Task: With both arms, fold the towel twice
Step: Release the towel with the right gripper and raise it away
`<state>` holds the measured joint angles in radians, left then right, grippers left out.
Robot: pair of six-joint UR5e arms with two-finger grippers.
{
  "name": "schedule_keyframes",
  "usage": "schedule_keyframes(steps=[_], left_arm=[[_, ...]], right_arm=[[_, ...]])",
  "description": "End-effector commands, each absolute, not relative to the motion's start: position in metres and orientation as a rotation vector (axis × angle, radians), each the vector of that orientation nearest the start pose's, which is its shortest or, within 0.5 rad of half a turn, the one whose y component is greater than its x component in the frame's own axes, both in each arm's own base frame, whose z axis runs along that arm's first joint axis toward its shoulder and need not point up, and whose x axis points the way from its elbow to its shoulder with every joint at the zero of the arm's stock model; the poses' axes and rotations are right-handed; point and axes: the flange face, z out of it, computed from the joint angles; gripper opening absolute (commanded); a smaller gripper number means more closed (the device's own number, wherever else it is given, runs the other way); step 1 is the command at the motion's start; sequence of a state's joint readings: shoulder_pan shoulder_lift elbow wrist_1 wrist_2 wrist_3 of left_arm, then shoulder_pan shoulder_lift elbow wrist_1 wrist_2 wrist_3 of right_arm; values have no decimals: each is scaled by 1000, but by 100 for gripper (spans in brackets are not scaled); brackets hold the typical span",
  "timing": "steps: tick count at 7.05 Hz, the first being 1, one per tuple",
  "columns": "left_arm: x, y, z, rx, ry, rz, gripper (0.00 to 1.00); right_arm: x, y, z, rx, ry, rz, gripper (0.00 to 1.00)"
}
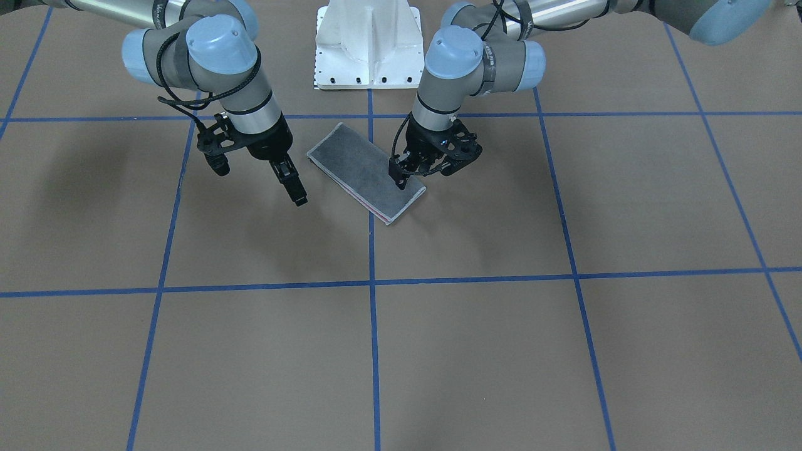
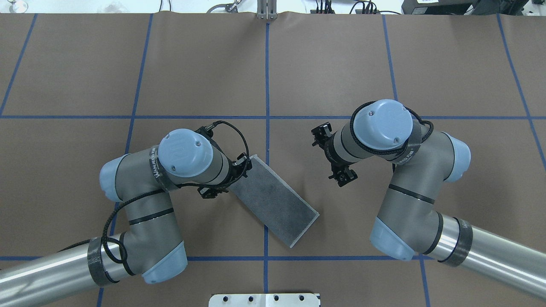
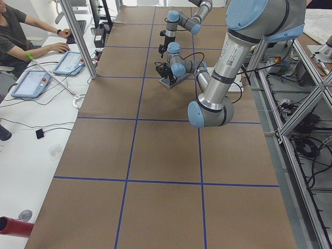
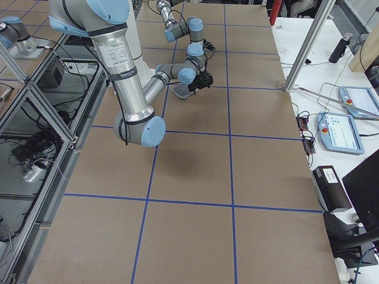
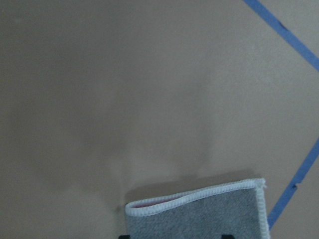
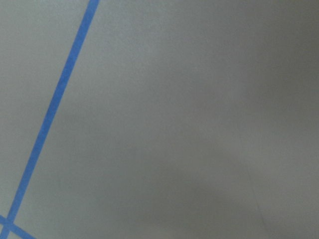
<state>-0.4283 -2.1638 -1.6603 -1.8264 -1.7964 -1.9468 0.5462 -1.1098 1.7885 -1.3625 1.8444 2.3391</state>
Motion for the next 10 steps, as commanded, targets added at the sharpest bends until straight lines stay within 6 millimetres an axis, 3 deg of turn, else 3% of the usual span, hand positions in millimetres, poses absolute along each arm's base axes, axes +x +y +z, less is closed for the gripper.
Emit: schedule_keyframes(steps=[1, 6, 9, 10], left_arm=[[578, -372, 255, -193, 937, -625, 60], [584, -373, 259, -193, 925, -623, 47], [584, -373, 260, -193, 923, -624, 1], [584, -373, 260, -191, 924, -625, 0]], right_arm=[[-485, -423, 284, -366, -890, 1098, 100], [-485, -424, 283, -369, -890, 1100, 100], [-485, -423, 284, -369, -889, 1100, 100], [-485, -423, 284, -369, -889, 1100, 100]])
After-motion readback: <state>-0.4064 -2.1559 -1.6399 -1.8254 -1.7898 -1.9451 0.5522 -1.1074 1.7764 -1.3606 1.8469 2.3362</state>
